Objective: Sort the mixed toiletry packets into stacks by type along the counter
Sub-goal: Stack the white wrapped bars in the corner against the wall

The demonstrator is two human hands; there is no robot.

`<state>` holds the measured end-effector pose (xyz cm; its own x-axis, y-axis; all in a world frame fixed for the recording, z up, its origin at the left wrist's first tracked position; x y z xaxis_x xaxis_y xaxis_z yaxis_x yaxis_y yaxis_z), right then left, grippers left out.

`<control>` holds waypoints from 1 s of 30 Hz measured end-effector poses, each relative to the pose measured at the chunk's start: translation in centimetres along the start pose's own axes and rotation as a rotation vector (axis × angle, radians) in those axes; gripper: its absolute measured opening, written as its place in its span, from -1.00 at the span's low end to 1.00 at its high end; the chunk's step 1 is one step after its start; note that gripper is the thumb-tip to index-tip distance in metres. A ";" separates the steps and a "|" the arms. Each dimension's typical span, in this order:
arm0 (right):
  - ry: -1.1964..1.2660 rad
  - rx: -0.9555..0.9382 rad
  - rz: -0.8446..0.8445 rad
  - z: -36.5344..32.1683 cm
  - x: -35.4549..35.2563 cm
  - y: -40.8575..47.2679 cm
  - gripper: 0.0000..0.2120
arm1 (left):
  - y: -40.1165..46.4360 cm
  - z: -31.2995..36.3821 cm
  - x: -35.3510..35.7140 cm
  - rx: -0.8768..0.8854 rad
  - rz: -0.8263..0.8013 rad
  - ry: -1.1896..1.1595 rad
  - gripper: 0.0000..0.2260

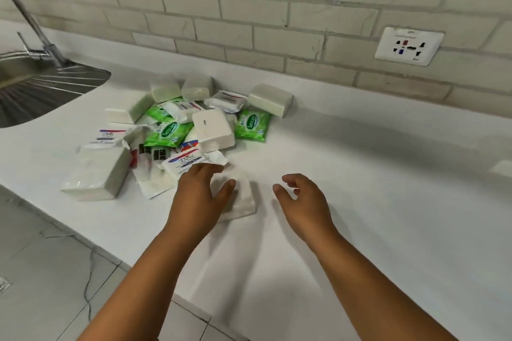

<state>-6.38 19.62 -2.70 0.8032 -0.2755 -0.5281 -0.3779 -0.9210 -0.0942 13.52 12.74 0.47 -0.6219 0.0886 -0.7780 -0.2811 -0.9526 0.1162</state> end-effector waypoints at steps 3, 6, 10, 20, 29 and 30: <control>0.003 0.024 -0.013 -1.0 2.9 0.2 -0.65 | -0.5 -3.5 -1.0 -0.059 0.033 -0.013 -0.61; 0.000 0.047 -0.012 -1.8 5.3 0.4 -0.62 | -1.0 -6.1 -0.8 -0.141 0.039 -0.138 -0.52; -0.002 0.056 0.002 -2.2 7.2 0.2 -0.65 | -1.5 -8.0 -0.1 -0.257 -0.001 -0.306 -0.51; 0.152 0.048 0.096 -2.0 8.1 -1.1 -0.83 | -1.8 -7.8 0.4 -0.305 -0.087 -0.547 -0.74; 0.225 0.104 0.239 1.0 2.3 -2.2 -0.88 | -0.6 -1.6 3.6 -0.215 -0.219 -0.607 -0.85; 0.226 0.109 0.258 1.5 1.3 -2.3 -0.88 | -0.5 -0.6 4.2 -0.196 -0.235 -0.610 -0.85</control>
<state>-5.17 21.79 -4.41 0.7521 -0.5598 -0.3478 -0.6184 -0.7820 -0.0784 11.52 13.37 -3.20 -0.8777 0.3926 -0.2746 -0.3570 -0.9182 -0.1717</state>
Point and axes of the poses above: each hand's wrist, its own y-axis towards the middle knuckle, its own x-axis out of the palm, z = x × y, the point moved 5 cm from there along y, towards the middle knuckle, and after that the axes turned 6 degrees about -z, right-handed, at the moved point
